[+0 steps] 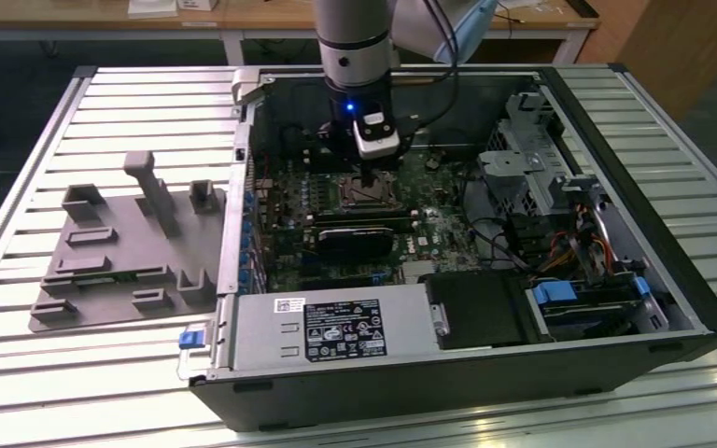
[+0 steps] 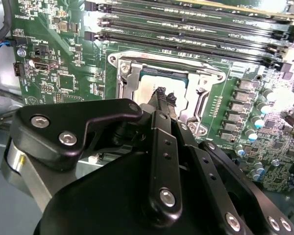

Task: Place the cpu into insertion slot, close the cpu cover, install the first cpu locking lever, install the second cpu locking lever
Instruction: 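Install the first cpu locking lever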

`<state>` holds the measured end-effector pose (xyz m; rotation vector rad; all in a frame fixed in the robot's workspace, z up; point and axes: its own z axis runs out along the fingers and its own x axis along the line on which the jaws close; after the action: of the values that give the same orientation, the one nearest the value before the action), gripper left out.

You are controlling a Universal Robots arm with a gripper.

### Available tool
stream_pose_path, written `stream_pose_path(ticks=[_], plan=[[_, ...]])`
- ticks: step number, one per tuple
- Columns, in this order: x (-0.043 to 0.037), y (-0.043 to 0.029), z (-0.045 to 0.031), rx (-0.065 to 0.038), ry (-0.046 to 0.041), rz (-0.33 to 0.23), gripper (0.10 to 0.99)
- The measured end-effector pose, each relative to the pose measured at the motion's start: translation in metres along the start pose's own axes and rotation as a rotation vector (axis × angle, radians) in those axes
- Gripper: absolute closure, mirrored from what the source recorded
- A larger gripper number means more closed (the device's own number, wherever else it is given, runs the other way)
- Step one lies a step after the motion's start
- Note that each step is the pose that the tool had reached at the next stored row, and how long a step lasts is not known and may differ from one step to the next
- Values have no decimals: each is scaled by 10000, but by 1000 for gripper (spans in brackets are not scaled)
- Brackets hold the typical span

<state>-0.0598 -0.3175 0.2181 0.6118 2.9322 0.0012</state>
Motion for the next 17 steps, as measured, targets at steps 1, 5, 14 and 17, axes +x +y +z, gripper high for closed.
stream_pose_path(ticks=[1,5,14,17], plan=[[-6,2,4,-8,3,-57,984],[-26,8,18,-30,19,-262,984],[-26,5,37,-173,49,-1267,984],[-26,4,39,-163,42,-1535,984]])
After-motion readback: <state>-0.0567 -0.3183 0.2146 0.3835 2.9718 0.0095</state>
